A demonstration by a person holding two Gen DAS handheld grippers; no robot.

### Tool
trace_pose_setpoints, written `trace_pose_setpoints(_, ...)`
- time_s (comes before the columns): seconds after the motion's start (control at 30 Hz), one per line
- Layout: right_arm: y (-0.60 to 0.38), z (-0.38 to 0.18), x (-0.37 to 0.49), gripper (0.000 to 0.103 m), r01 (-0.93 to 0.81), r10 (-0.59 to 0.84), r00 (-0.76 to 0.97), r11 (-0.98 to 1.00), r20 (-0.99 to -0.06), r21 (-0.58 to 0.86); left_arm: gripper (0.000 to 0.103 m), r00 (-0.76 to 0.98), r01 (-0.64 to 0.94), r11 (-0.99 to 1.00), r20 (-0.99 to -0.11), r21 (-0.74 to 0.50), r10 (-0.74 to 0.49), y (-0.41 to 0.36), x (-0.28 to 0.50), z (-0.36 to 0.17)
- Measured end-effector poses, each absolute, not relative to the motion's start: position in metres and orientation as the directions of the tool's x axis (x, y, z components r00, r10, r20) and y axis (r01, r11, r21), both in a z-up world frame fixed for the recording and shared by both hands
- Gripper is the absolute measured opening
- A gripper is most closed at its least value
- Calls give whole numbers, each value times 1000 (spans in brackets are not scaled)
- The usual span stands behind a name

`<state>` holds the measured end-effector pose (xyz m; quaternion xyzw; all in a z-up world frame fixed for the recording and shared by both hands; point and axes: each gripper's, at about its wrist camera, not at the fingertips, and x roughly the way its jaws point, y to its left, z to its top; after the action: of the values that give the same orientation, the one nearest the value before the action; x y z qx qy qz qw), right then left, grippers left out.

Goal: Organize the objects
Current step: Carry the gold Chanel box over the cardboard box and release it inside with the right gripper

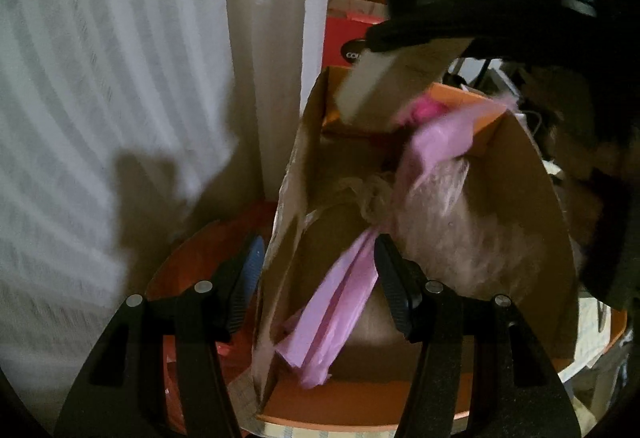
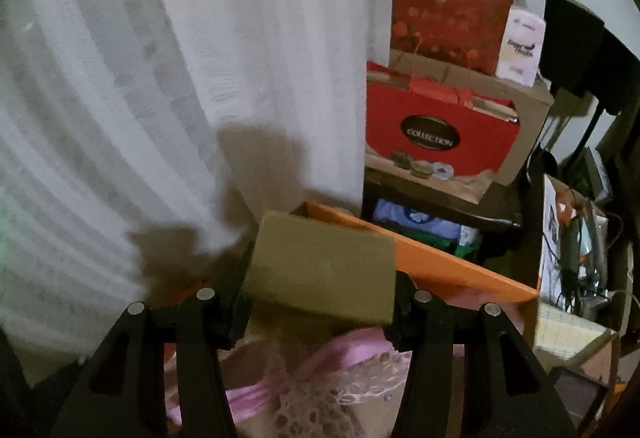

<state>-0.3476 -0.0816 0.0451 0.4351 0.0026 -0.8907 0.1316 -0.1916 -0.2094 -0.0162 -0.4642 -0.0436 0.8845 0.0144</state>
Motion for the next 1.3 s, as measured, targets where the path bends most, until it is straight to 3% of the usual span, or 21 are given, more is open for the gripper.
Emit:
trace_pose_setpoints(0.1, -89, 34, -363, 52, 228, -255, -555, -962, -792, 150, 54, -565, 21, -995, -822, -101, 71, -214, -193, -19)
trace_pose_setpoints(0.33, -96, 34, -353, 51, 247, -207, -529, -965, -823, 84, 54, -550, 21, -995, -832, -102, 74, -216, -200, -27)
trace_pose_setpoints(0.63, -111, 71, -329, 51, 314, -187, -576, -949, -796, -4, 54, -544, 12, -993, -834, -117, 91, -214, -208, -29)
trace_pose_setpoints(1.17, -111, -20, -374, 49, 299, -215, -214, -943, -953, 145, 54, -536, 6, -993, -838, -121, 99, -215, -200, -36)
trace_pose_setpoints(1.27, -109, -20, -383, 52, 268, -195, -229, -955, -954, 131, 54, -533, 6, -992, -840, -125, 103, -216, -199, -36)
trace_pose_setpoints(1.3, -110, -18, -385, 60, 261, -188, -238, -957, -953, 124, 54, -532, 5, -992, -840, -124, 102, -216, -199, -37)
